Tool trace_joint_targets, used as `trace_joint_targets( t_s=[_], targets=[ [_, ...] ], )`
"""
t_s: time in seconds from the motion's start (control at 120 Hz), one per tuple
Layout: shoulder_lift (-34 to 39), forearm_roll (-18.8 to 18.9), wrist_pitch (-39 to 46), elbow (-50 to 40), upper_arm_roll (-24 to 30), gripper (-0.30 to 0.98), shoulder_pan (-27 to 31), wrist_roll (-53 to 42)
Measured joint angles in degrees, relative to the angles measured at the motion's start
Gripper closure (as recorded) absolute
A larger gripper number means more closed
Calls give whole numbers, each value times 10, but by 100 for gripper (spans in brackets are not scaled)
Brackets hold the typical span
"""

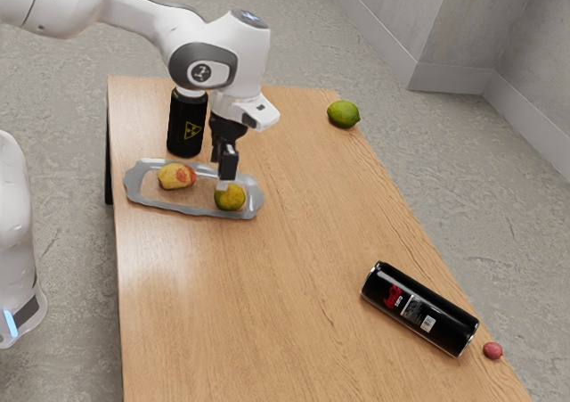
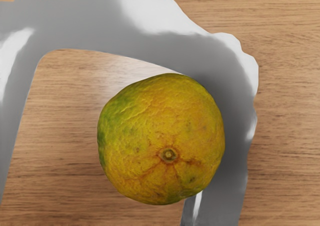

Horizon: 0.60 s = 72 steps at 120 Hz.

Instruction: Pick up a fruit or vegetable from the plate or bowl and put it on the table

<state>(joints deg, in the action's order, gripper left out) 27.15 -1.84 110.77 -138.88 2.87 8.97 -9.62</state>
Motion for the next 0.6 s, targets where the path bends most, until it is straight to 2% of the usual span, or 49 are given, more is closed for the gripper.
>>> trace_joint_targets(
  t_s=[0.6],
  targets=[
    [-53, -4, 34, 6, -4, 0, -1, -5]
  ],
)
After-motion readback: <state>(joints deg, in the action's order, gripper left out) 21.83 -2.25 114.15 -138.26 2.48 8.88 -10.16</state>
